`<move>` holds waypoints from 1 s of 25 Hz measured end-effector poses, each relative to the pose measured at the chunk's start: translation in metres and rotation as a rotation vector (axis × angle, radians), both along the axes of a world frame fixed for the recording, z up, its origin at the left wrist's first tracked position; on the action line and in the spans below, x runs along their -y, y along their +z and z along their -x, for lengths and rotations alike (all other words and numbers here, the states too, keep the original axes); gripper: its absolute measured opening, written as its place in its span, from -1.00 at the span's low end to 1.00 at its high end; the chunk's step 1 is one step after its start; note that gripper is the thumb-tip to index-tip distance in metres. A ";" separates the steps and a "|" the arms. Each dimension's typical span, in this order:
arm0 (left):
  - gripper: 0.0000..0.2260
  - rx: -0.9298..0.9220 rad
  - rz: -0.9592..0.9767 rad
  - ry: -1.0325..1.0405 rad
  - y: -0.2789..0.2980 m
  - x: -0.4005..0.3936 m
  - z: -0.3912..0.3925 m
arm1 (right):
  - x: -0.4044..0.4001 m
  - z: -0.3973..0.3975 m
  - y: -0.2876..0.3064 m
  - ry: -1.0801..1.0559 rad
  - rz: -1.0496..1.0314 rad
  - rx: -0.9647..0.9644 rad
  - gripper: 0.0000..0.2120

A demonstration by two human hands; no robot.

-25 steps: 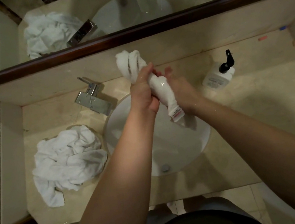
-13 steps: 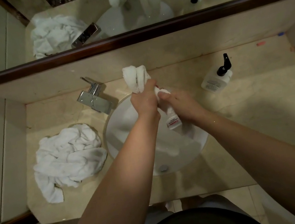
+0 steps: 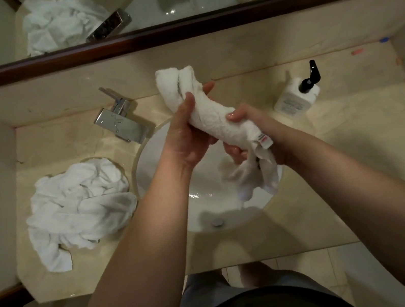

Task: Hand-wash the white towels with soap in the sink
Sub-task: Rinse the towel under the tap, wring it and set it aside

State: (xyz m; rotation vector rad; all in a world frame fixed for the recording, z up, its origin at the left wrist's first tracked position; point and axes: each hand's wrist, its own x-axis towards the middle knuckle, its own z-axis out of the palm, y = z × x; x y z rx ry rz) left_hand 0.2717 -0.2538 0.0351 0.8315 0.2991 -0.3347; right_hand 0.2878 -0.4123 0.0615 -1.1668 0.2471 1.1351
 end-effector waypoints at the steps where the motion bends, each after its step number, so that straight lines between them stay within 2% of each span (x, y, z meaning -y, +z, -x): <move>1: -0.63 -0.004 0.041 0.027 0.004 0.003 -0.002 | -0.004 0.000 0.001 -0.004 0.004 -0.013 -0.50; 3: -0.85 -0.009 0.018 0.119 0.013 0.005 -0.007 | -0.015 0.000 -0.001 -0.030 0.080 0.072 -0.32; 4: -0.77 -0.056 -0.013 0.164 0.015 0.005 -0.008 | -0.021 0.001 -0.002 -0.046 0.143 0.143 -0.29; 6: -0.65 -0.167 -0.023 0.254 0.016 0.005 -0.009 | -0.033 0.005 -0.003 -0.086 0.281 0.286 -0.39; 8: -0.69 -0.240 -0.039 0.321 0.017 0.006 -0.008 | -0.042 0.012 -0.008 -0.130 0.422 0.441 -0.48; 10: -0.69 -0.312 -0.064 0.353 0.015 0.007 -0.009 | -0.049 0.019 -0.015 -0.153 0.515 0.575 -0.48; 14: -0.68 -0.417 -0.145 0.391 0.007 0.002 -0.012 | -0.058 0.026 -0.029 -0.169 0.565 0.743 -0.42; 18: -0.67 -0.498 -0.171 0.457 0.002 -0.008 -0.013 | -0.071 0.034 -0.037 -0.169 0.596 0.894 -0.48; 20: -0.74 -0.519 -0.194 0.466 0.006 -0.009 -0.012 | -0.075 0.036 -0.037 -0.178 0.611 0.940 -0.53; 23: -0.79 -0.545 -0.204 0.497 0.013 -0.012 -0.009 | -0.080 0.038 -0.036 -0.157 0.661 1.022 -0.45; 25: -0.79 -0.552 -0.142 0.497 0.017 -0.016 -0.005 | -0.085 0.037 -0.032 -0.043 0.742 1.114 -0.35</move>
